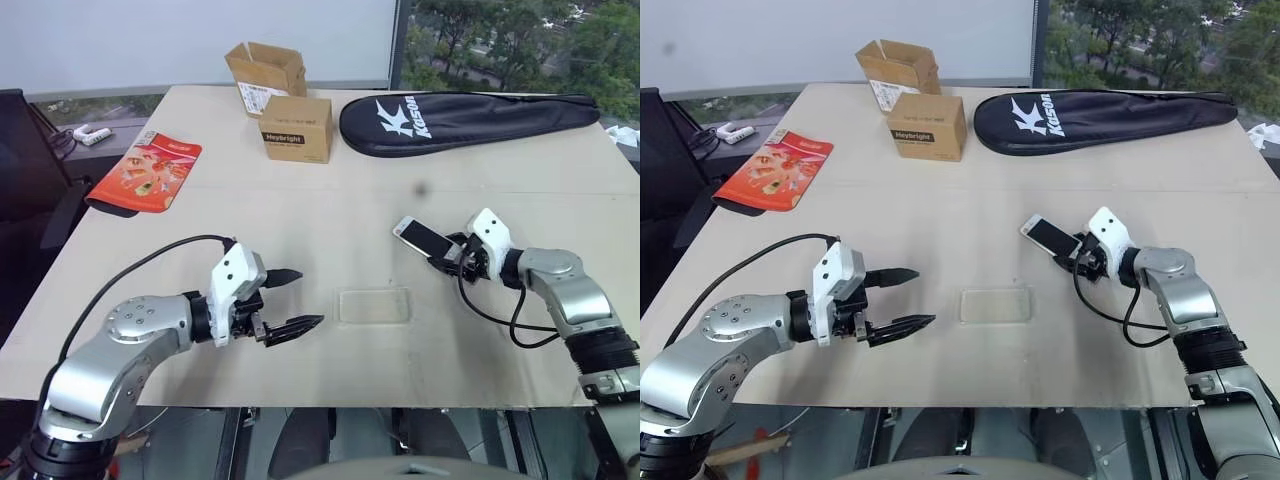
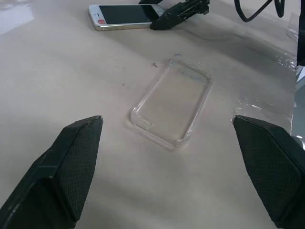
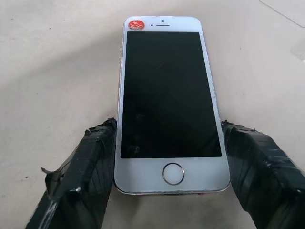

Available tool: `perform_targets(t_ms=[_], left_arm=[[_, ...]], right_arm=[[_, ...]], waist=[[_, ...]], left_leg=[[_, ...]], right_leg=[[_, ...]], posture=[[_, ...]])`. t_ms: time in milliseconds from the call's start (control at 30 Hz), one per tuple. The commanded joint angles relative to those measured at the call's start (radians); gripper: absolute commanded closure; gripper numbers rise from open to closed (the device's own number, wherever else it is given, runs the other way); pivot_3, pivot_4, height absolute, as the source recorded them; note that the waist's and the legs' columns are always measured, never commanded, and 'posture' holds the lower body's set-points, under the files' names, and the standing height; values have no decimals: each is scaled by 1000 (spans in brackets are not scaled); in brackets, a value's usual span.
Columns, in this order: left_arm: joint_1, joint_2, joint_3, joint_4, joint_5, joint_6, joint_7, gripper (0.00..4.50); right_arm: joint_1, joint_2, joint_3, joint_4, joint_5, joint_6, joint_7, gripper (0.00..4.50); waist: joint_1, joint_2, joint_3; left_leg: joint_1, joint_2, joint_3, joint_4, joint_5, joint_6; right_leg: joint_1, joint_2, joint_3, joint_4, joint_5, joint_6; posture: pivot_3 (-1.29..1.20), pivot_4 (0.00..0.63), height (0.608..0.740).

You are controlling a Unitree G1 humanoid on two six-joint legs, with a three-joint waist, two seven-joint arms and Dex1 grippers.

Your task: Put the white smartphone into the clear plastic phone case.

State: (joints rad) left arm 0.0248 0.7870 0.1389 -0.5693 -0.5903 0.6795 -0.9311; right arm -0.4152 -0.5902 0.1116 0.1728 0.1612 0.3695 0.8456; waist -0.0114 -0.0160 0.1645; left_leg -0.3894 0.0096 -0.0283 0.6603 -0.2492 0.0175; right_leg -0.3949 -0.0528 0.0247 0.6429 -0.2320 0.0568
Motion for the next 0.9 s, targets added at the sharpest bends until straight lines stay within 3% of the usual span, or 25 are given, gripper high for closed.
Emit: perform_targets(t_ms=[33, 267, 500, 667, 900], left_arm=[[-12, 3, 7, 36, 6, -45, -12, 0], [-117, 22, -11, 167, 4, -74, -83, 0], [-172, 27, -45, 220, 26, -101, -119, 0], [-170, 35, -51, 209, 34, -101, -123, 0], [-203, 42, -51, 203, 33, -98, -119, 0]], right_arm=[[44, -28, 10, -39, 7, -26, 64, 1561], [53, -109, 9, -247, 109, 0, 247, 1561], [-19, -101, 1, -116, 35, -4, 155, 1561], [-70, -72, 10, -7, 2, 26, 94, 137], [-84, -65, 47, 11, -26, 122, 89, 137]], waist=[[0, 0, 0], [-2, 3, 4], [-3, 3, 4], [-2, 3, 4], [-2, 3, 4]], left_leg=[[0, 0, 0, 0, 0, 0], [-4, 0, -1, 0, 0, 0], [-8, 0, 0, -1, 0, 0], [-9, 0, 2, -2, 0, 0], [-10, 0, 2, -2, 0, 0]], right_leg=[[0, 0, 0, 0, 0, 0], [-4, 0, -2, 0, 0, 0], [-9, 0, -1, 0, 0, 0], [-9, 0, -1, 0, 1, 1], [-10, 0, -1, 0, 2, 4]], posture=[[0, 150, 740], [0, 150, 740], [0, 150, 740], [0, 150, 740], [0, 150, 740]])
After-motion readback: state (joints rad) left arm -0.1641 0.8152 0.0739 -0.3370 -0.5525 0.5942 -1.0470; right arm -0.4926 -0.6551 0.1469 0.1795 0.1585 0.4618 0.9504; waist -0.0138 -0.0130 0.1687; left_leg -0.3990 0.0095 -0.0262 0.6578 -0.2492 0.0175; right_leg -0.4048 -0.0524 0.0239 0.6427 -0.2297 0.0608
